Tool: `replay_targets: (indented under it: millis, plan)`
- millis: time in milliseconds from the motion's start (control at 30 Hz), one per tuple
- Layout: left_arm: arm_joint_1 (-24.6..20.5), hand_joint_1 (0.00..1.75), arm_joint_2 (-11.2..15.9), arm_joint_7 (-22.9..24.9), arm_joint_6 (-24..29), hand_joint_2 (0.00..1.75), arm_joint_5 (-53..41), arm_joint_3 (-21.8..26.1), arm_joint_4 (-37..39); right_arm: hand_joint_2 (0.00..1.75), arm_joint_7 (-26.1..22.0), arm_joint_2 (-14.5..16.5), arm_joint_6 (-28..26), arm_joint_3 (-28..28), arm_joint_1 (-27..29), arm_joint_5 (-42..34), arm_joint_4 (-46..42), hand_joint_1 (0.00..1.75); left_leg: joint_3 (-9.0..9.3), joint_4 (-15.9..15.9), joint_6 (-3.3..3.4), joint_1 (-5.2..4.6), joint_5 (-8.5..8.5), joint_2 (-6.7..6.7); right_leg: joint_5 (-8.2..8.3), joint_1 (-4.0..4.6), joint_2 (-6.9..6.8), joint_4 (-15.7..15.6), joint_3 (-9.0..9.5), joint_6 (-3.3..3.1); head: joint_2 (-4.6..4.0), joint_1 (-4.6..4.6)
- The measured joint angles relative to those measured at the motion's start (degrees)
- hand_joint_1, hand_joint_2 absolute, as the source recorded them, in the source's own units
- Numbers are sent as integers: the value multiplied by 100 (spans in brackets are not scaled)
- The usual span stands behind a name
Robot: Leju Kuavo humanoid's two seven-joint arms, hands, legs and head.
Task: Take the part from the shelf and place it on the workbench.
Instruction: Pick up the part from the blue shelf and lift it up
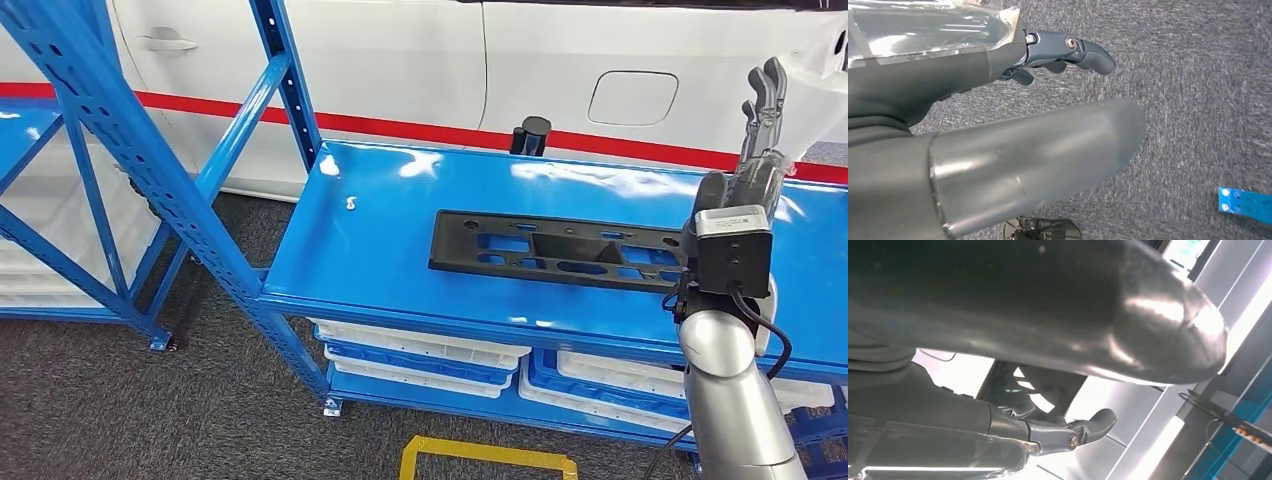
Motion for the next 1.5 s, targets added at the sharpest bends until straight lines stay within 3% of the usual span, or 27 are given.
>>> replay_targets:
  millis: [67,100,133,233,300,367,433,467,500,567,600,667,700,733,767,867,933,967,1000,1067,1133,1233,1300,1367,1433,1467,1500]
  plan:
    - [5,0,10,1,-16,0,2,0,2,0,-2,-3,4,-3,-9,-5,15,0,21,94,-110,27,-104,55,320,-31,-216,-763,355,155,0,21]
    - [9,0,19,-1,-24,0,3,0,4,0,-5,-4,7,-4,-15,-11,24,0,19,159,-167,23,-165,86,405,-33,-293,-1032,484,157,1,37]
    - [14,0,29,-4,-32,0,3,-1,6,0,-8,-6,12,-4,-16,-20,36,0,16,214,-211,9,-219,119,428,-32,-340,-1165,546,119,1,45]
    - [28,0,32,-27,-44,0,3,-1,7,0,-18,-18,18,-8,-10,-38,67,0,28,265,-256,16,-303,197,369,-40,-125,-1114,504,-62,1,34]
    - [30,0,34,-37,-47,0,2,-1,7,0,-21,-28,14,-10,-29,-40,76,0,-76,524,-277,54,-508,-111,357,-52,23,-1107,507,-126,0,22]
    - [39,0,33,-42,-48,0,-2,-1,8,0,-24,-28,11,-7,-43,-41,89,0,-434,1251,-270,63,-873,-494,352,-43,170,-1109,514,-185,0,-2]
    - [58,0,33,-40,-48,0,-3,-1,9,0,-24,-21,12,1,-36,-41,110,0,-846,1925,-232,52,-1050,-579,348,-8,347,-1107,517,-223,0,-17]
    - [64,0,33,-39,-48,0,-3,-2,9,0,-24,-18,12,3,-33,-41,120,0,-938,1989,-197,45,-973,-592,348,8,438,-1107,523,-231,0,-16]
    - [69,0,33,-39,-48,0,-3,-2,9,0,-24,-18,12,4,-34,-41,127,0,-924,1827,-149,34,-781,-620,348,21,534,-1107,534,-232,0,-16]
    - [67,0,39,-35,-45,0,-4,-2,10,0,-24,-14,11,5,-43,-39,135,0,-676,1110,-27,18,-315,-875,349,39,704,-1108,552,-228,1,-11]
    - [66,0,41,-32,-43,0,-6,-2,11,0,-24,-11,9,7,-54,-35,140,0,-550,784,17,12,-173,-1021,352,42,784,-1108,549,-223,1,-4]
    - [54,0,45,-24,-40,0,-13,-2,13,0,-25,-3,-3,9,-65,-27,152,0,-439,524,55,-13,-132,-1166,376,18,928,-1123,517,-183,0,-2]
    - [43,0,41,-22,-39,0,-16,-2,13,0,-25,-3,-9,8,-65,-23,156,0,-409,484,52,-34,-125,-1099,399,1,1009,-1145,497,-149,1,-8]
    - [29,0,37,-21,-39,0,-19,-2,12,0,-26,-4,-16,7,-58,-20,159,0,-378,444,51,-35,-96,-1014,414,-6,1000,-1146,471,-118,1,-10]
    - [18,0,32,-20,-39,0,-20,-2,12,0,-27,-8,-27,3,-60,-17,162,0,-341,389,58,-33,-60,-929,393,11,866,-1096,426,-103,1,-4]
    - [16,0,22,-19,-37,0,-21,-2,13,0,-34,-8,-53,5,-90,-14,182,0,-287,286,78,-41,6,-657,38,68,229,-320,24,-142,1,46]
    - [24,0,20,-13,-37,0,-21,-2,13,0,-36,-1,-55,12,-78,-14,209,0,-300,288,81,-61,3,-466,-171,65,119,293,-262,-133,0,66]
    - [24,0,18,-6,-38,0,-24,-2,13,0,-36,1,-58,13,-69,-14,224,0,-304,290,79,-66,0,-390,-169,64,106,347,-269,-101,0,66]
    - [20,0,18,5,-39,0,-31,-2,13,0,-39,3,-65,13,-66,-9,237,0,-303,291,75,-68,-4,-327,-91,65,94,161,-148,-56,0,68]
    - [1,0,16,31,-38,0,-56,-3,13,0,-60,4,-96,10,-72,29,251,0,-298,300,52,-81,-21,-235,141,71,20,-644,346,10,0,70]
    - [-23,0,15,43,-37,0,-77,-8,13,0,-88,3,-143,8,-79,89,257,0,-300,321,12,-117,-41,-168,277,100,-38,-1201,693,-31,0,66]
    - [-39,0,19,45,-56,0,-80,-28,13,0,-103,-1,-184,4,-72,134,278,0,-301,341,-46,-131,-61,-142,311,86,-6,-1278,735,-146,1,62]
    - [-40,0,20,46,-76,0,-81,-46,13,0,-108,0,-185,5,-83,155,287,0,-400,561,-110,-101,-230,-294,329,26,21,-1302,744,-223,1,50]
    - [-37,0,19,49,-95,0,-81,-66,13,0,-114,11,-185,10,-96,169,302,0,-709,1230,-176,-65,-600,-506,335,4,37,-1308,737,-277,0,34]
    - [-26,0,23,57,-108,0,-80,-82,14,0,-117,26,-186,20,-94,174,328,0,-1038,1900,-219,-36,-841,-579,336,5,63,-1306,726,-291,1,30]
    - [-20,0,26,63,-112,0,-80,-85,15,0,-119,31,-187,24,-92,175,343,0,-1082,1969,-231,-23,-798,-585,336,1,81,-1303,726,-290,1,29]
    - [-14,0,31,66,-115,0,-80,-87,15,0,-120,35,-188,26,-91,175,356,0,-1016,1808,-240,-7,-647,-586,335,-7,99,-1300,732,-288,1,29]
